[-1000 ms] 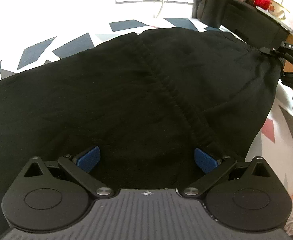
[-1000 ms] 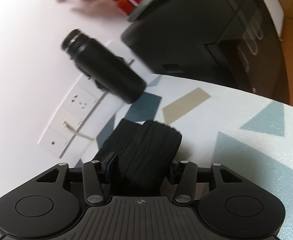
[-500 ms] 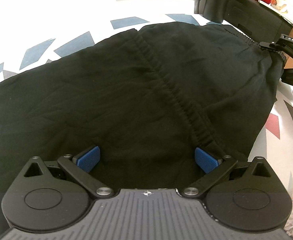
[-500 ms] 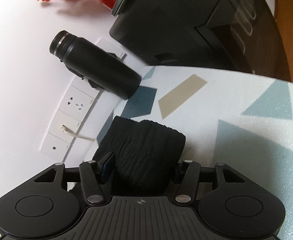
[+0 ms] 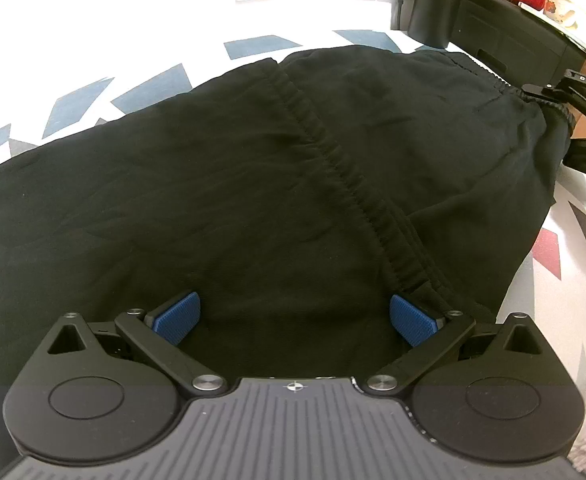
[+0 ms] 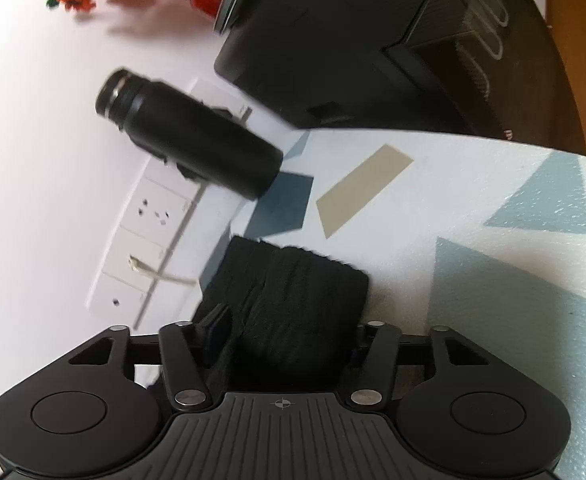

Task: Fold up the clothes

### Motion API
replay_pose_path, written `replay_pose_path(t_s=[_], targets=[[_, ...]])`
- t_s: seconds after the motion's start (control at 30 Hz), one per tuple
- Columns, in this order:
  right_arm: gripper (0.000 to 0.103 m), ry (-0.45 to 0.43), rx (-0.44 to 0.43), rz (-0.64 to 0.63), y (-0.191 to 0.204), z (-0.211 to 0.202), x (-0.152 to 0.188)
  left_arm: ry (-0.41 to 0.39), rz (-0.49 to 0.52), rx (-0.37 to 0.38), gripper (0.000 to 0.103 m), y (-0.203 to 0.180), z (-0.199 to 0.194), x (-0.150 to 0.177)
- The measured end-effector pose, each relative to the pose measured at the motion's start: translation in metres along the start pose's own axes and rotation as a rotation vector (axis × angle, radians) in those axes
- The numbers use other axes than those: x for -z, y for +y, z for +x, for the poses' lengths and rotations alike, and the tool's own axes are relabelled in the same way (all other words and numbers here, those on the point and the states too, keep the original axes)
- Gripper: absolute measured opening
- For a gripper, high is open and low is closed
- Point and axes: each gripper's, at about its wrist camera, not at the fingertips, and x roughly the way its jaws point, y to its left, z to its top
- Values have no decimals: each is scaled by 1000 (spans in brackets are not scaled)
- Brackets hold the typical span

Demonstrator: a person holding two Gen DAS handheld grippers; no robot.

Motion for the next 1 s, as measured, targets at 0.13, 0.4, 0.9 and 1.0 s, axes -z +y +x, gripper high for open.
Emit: replay_pose_path(t_s=[0.13, 0.4, 0.9, 1.0], targets=[[34, 9, 1, 4, -1, 2, 0, 2, 1, 0, 103, 0, 0, -1], [27, -36, -83, -82, 23, -19, -2, 8, 5, 0, 103, 1, 2, -2], [27, -49, -83, -102, 34, -24, -5, 4, 9, 3, 103, 2, 3, -2], [27, -45, -61, -101, 30, -21, -4, 1, 10, 5, 103, 3, 3, -2]])
